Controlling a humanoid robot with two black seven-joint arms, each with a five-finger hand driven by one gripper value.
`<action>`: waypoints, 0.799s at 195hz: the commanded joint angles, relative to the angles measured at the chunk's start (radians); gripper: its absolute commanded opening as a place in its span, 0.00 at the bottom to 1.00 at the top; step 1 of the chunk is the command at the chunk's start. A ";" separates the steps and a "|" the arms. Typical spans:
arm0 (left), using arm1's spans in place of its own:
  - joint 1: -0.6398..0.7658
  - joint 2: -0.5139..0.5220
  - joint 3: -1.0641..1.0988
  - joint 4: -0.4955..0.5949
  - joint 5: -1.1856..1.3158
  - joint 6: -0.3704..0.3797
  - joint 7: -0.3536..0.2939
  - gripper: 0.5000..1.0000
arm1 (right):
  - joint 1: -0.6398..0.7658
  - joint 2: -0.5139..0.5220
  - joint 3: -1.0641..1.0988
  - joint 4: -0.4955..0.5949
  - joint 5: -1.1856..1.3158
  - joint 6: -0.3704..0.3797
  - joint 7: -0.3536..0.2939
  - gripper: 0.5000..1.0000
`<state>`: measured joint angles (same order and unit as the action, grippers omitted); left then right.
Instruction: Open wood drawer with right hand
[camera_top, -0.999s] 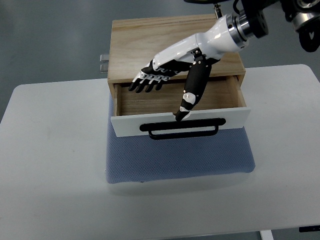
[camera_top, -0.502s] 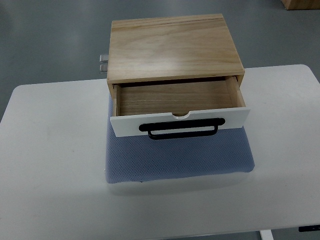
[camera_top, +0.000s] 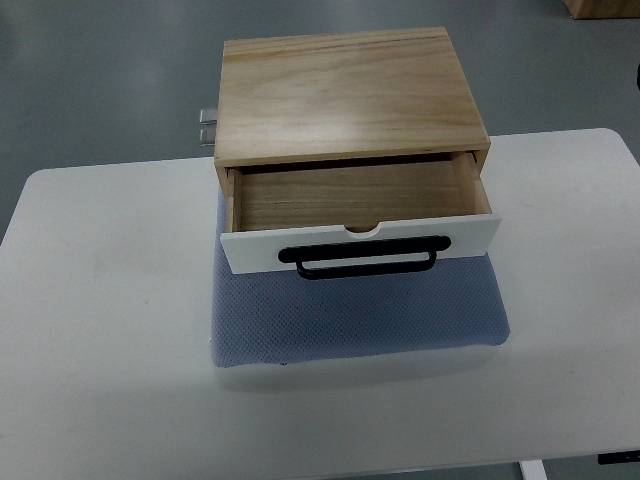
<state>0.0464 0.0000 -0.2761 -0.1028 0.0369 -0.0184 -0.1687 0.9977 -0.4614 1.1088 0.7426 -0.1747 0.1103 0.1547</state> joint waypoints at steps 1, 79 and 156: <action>0.000 0.000 0.000 0.000 0.000 0.000 0.000 1.00 | -0.022 0.030 0.022 -0.055 0.000 -0.014 0.002 0.88; 0.000 0.000 0.000 0.000 0.000 0.000 0.000 1.00 | -0.116 0.090 0.016 -0.140 -0.003 0.057 0.031 0.89; 0.000 0.000 0.000 0.000 0.000 0.000 0.000 1.00 | -0.169 0.122 0.002 -0.187 -0.016 0.040 0.072 0.89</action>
<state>0.0460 0.0000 -0.2761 -0.1028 0.0369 -0.0184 -0.1687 0.8393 -0.3444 1.1107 0.5587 -0.1891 0.1546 0.2276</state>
